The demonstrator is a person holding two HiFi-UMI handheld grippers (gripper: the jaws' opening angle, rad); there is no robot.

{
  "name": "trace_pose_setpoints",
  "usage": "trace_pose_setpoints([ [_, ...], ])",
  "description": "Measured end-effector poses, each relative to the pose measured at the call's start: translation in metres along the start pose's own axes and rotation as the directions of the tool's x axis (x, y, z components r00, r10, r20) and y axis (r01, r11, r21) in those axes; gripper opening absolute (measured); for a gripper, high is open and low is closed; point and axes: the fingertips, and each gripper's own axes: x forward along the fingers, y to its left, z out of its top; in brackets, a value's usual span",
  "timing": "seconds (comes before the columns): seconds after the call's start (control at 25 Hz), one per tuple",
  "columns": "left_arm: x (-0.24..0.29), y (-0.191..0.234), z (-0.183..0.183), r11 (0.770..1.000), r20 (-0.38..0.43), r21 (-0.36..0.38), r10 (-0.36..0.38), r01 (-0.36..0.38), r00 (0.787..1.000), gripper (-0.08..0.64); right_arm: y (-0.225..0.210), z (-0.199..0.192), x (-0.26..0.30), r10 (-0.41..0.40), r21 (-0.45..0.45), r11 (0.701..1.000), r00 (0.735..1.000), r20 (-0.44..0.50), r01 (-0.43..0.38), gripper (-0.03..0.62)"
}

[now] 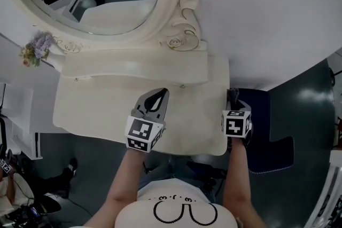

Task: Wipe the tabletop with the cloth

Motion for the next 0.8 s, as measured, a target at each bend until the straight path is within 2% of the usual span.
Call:
trace_pose_setpoints([
  [0.24,0.014,0.004,-0.001,1.000,-0.012,0.003,-0.010,0.010,1.000,-0.002,0.001,-0.007,0.025,-0.055,-0.054,0.997,0.997,-0.060,0.052,0.084],
  [0.64,0.013,0.008,-0.001,0.999,-0.014,0.013,-0.042,0.042,0.999,-0.002,0.033,-0.003,0.025,0.081,0.072,0.995,0.992,-0.098,-0.074,0.083],
  [0.8,0.009,0.015,0.000,0.998,-0.005,0.014,-0.064,0.064,0.998,-0.002,0.042,-0.004,0.028,0.074,0.091,0.994,0.992,-0.104,-0.064,0.082],
])
